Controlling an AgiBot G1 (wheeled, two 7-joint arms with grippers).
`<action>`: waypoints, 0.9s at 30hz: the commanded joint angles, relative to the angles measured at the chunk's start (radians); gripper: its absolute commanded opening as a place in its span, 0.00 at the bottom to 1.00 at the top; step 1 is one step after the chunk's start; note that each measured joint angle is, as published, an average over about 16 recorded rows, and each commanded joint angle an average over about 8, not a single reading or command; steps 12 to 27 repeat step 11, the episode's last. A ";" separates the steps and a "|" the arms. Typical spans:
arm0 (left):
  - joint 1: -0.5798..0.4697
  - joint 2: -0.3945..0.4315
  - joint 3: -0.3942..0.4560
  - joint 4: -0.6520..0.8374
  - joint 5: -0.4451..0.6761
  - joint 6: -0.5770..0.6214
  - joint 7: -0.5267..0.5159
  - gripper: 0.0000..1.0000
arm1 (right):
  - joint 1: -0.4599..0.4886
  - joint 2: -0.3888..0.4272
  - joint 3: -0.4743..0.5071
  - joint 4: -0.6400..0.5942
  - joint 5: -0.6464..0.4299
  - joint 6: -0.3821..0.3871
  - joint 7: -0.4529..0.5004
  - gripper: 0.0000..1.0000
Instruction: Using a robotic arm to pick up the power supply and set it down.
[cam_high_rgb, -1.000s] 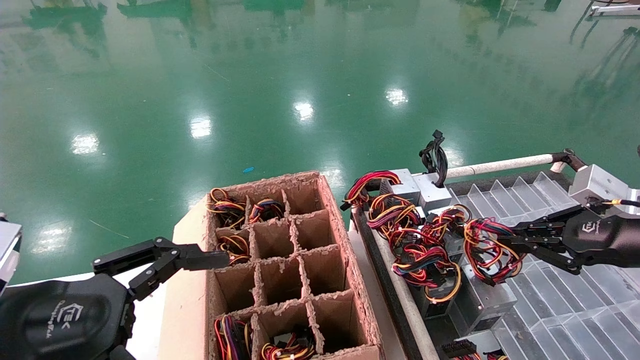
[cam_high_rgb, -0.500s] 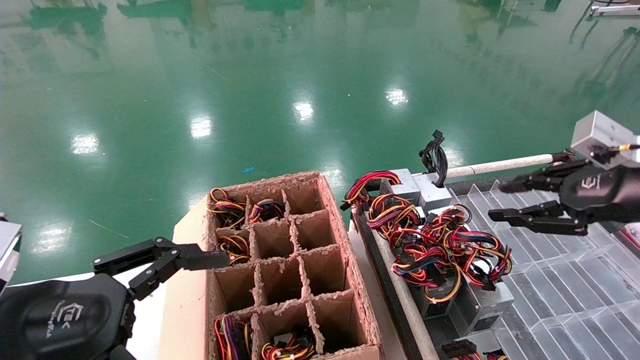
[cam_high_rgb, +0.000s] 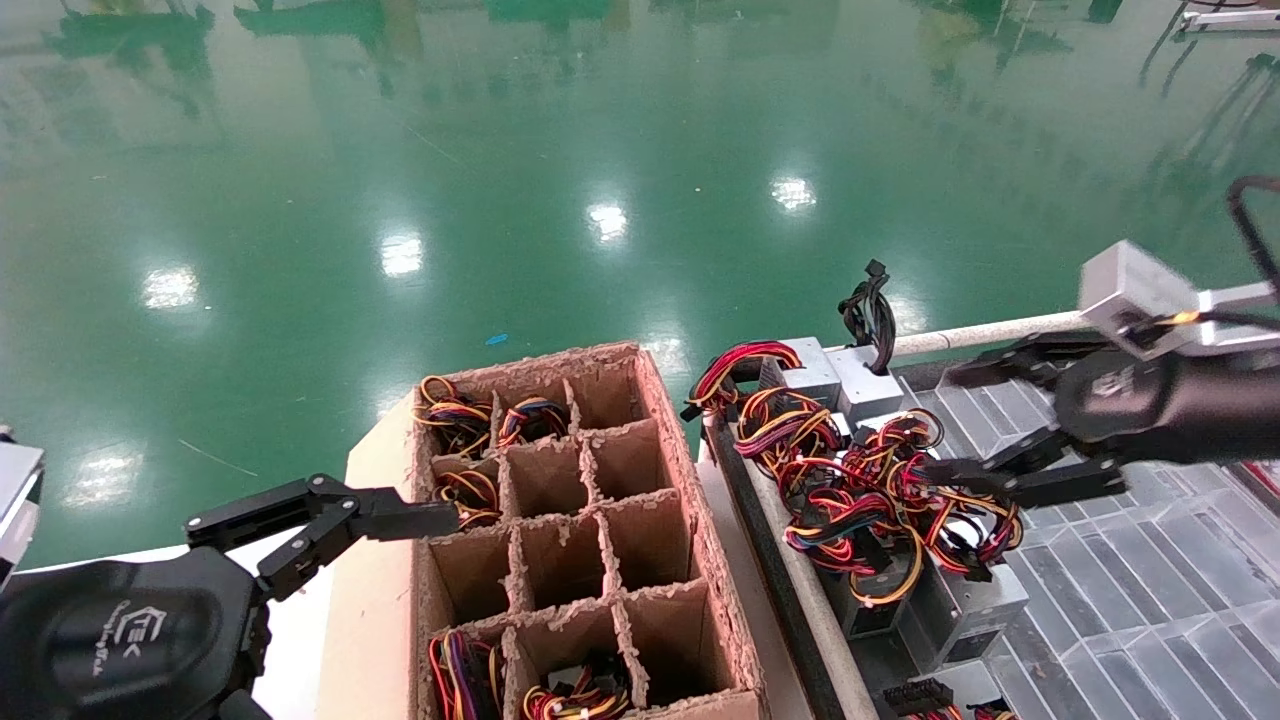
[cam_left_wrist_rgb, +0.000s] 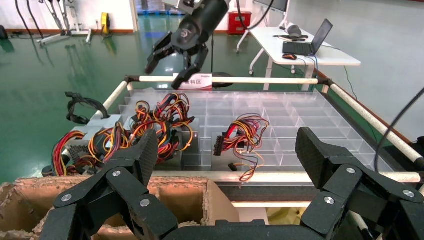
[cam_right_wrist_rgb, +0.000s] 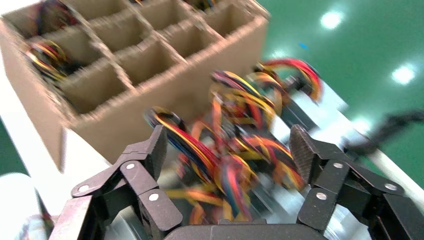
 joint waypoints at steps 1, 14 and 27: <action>0.000 0.000 0.000 0.000 0.000 0.000 0.000 1.00 | -0.034 0.005 0.044 0.034 -0.003 0.001 0.011 1.00; 0.000 0.000 0.000 0.000 0.000 0.000 0.000 1.00 | -0.189 0.027 0.247 0.188 -0.013 0.003 0.060 1.00; 0.000 0.000 0.000 0.000 0.000 0.000 0.000 1.00 | -0.189 0.027 0.247 0.188 -0.013 0.003 0.060 1.00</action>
